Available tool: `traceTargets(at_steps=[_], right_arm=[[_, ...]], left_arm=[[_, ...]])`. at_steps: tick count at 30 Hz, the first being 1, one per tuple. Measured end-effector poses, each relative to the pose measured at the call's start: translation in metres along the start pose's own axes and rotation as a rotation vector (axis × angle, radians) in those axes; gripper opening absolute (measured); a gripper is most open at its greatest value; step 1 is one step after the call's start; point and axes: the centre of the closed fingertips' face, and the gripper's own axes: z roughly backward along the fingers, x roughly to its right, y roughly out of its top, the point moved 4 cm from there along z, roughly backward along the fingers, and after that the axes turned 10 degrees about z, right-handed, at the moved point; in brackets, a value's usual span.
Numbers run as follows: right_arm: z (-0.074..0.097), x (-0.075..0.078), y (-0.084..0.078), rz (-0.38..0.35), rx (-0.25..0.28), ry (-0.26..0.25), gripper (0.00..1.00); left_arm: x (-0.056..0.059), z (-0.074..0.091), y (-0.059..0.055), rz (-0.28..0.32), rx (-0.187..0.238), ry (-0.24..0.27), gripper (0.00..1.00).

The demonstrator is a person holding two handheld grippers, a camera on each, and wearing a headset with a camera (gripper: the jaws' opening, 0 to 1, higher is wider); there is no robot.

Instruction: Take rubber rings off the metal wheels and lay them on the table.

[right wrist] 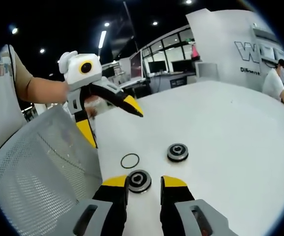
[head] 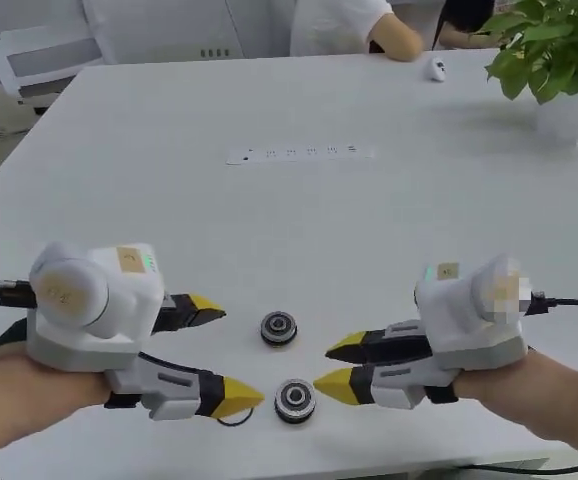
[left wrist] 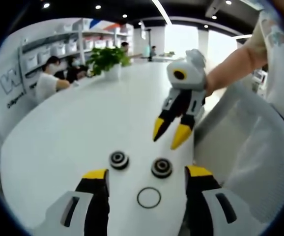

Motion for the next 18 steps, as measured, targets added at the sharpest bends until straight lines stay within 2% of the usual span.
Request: traceTargets(at_steps=[3,18], right_arm=[[-0.001,-0.002,-0.004,0.001,-0.008,0.004,0.23],[-0.012,-0.008,-0.021,0.021,-0.043,0.021,0.23]], left_arm=[[-0.002,-0.005,-0.003,0.002,-0.009,-0.005,0.62],[0.003,-0.023,-0.012,0.010,-0.046,-0.034,0.57]])
